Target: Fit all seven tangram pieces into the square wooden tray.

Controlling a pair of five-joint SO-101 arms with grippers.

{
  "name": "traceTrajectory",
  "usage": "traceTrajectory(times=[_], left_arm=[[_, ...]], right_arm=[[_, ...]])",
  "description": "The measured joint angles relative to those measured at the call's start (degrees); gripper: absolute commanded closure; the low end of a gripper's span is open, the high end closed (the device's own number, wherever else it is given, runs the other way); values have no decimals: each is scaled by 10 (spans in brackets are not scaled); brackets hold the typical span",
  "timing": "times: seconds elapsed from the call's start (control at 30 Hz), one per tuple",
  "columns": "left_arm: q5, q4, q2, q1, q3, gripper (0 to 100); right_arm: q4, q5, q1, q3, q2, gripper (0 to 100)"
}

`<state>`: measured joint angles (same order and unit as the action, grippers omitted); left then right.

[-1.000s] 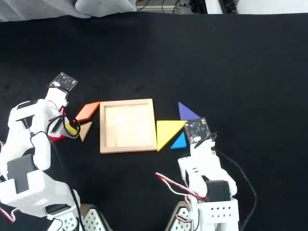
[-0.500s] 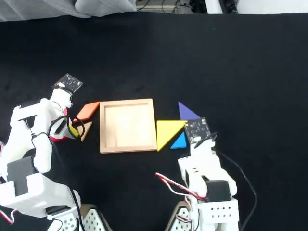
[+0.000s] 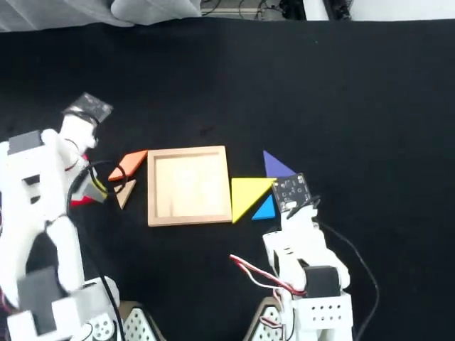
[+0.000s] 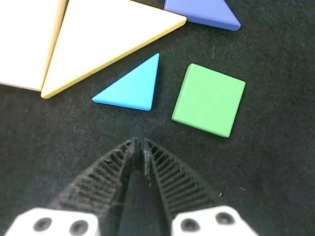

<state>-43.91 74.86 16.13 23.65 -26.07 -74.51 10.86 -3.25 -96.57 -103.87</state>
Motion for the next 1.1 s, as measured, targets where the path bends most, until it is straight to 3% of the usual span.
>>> traceTrajectory(times=[0.17, 0.3, 0.43, 0.67, 0.77, 0.9, 1.0, 1.1], left_arm=[[156, 76, 107, -69, 22, 848], [273, 98, 156, -164, 23, 848], [336, 98, 166, -226, 24, 848], [261, 104, 171, -222, 8, 848], [244, 119, 174, -214, -45, 848], [160, 142, 175, -212, -128, 848], [103, 137, 175, -212, -178, 848], [97, 98, 175, -212, -206, 848]], right_arm=[[0, 0, 0, 0, 0, 986], [0, 0, 0, 0, 0, 986], [0, 0, 0, 0, 0, 986], [0, 0, 0, 0, 0, 986], [0, 0, 0, 0, 0, 986], [0, 0, 0, 0, 0, 986], [0, 0, 0, 0, 0, 986], [0, 0, 0, 0, 0, 986]])
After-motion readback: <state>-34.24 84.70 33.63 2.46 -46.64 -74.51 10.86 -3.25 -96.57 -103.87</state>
